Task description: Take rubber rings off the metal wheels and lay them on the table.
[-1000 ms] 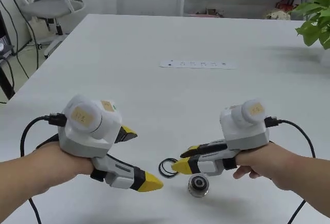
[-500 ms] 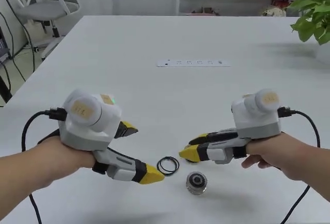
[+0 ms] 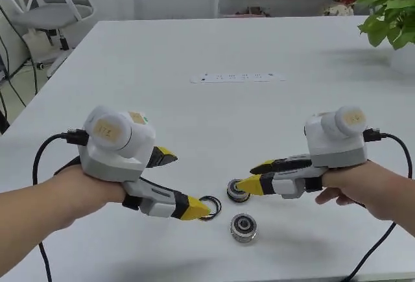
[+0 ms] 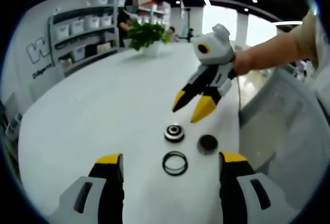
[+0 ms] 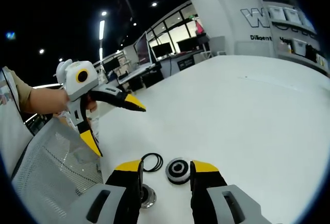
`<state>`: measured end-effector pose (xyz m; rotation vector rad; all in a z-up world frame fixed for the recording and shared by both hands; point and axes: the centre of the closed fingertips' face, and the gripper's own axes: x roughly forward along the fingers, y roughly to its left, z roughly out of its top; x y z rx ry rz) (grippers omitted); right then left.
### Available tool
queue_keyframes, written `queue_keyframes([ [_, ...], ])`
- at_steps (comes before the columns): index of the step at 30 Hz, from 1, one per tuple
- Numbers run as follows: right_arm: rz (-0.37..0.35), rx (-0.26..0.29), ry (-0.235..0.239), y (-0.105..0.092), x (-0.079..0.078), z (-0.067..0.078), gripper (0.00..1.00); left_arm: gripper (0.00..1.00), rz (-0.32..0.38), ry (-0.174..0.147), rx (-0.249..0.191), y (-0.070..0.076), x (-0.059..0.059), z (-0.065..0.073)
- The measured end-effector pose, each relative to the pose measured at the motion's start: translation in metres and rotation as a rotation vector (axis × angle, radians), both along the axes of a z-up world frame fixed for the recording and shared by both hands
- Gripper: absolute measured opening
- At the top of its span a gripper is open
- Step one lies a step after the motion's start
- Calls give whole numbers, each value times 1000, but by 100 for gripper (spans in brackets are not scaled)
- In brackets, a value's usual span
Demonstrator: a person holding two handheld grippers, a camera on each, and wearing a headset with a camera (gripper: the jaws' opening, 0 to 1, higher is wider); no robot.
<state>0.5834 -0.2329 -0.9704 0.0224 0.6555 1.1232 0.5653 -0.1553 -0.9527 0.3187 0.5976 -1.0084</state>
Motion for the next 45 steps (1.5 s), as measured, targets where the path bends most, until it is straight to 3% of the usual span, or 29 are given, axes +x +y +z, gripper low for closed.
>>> queue_keyframes([
  [12, -4, -27, -24, -15, 3, -11, 34, 71, -19, 10, 7, -14, 9, -6],
  [24, 26, -52, -49, -17, 3, -25, 32, 62, -44, 15, 5, -27, 21, -12],
  [45, 71, -74, -60, -13, 7, -45, 24, 46, -95, 45, -2, -47, 24, -28],
])
